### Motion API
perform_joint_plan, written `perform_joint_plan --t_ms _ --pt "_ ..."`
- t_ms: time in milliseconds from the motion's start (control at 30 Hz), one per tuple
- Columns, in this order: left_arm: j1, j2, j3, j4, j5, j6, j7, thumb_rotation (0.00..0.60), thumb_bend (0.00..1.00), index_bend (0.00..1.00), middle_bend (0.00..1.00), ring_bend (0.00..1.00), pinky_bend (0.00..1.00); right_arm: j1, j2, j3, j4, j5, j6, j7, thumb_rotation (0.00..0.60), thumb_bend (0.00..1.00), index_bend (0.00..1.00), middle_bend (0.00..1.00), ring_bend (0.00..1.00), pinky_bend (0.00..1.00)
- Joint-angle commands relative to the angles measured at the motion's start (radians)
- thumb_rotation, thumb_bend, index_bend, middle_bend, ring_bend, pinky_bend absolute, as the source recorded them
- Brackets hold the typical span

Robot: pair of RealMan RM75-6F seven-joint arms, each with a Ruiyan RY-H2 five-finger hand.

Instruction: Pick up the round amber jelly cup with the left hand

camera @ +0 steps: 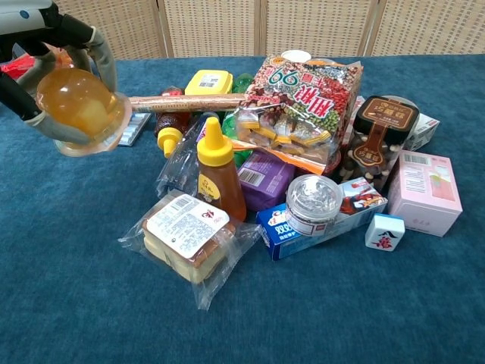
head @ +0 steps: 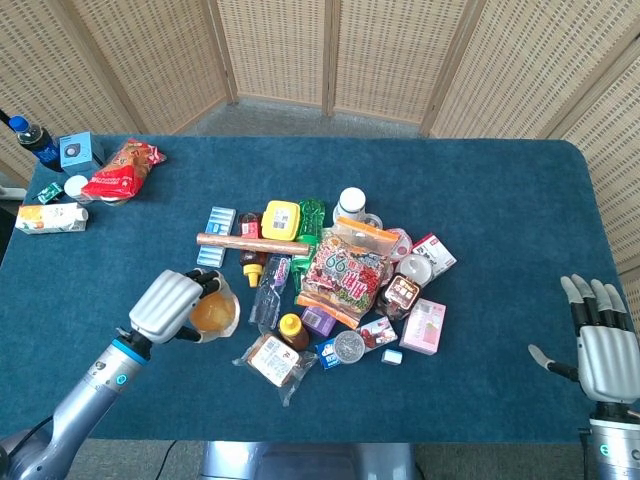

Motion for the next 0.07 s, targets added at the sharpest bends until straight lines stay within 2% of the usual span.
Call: perform_joint_plan --t_ms 33,67 --pt "-0.002 -0.002 -0.001 0.001 -0.001 -0.001 -0.002 0.6 0.07 0.7 0.79 0.72 0.77 0.0 0.0 0.001 0.001 0.001 -0.001 0.001 0.51 0.0 0.0 0.0 0.0 0.0" --pt "-0.003 -0.002 -0.001 0.001 -0.002 -0.001 -0.002 0.6 0.07 0.71 0.79 0.72 0.77 0.0 0.0 0.001 0.001 0.001 -0.001 0.002 0.51 0.0 0.0 0.0 0.0 0.0"
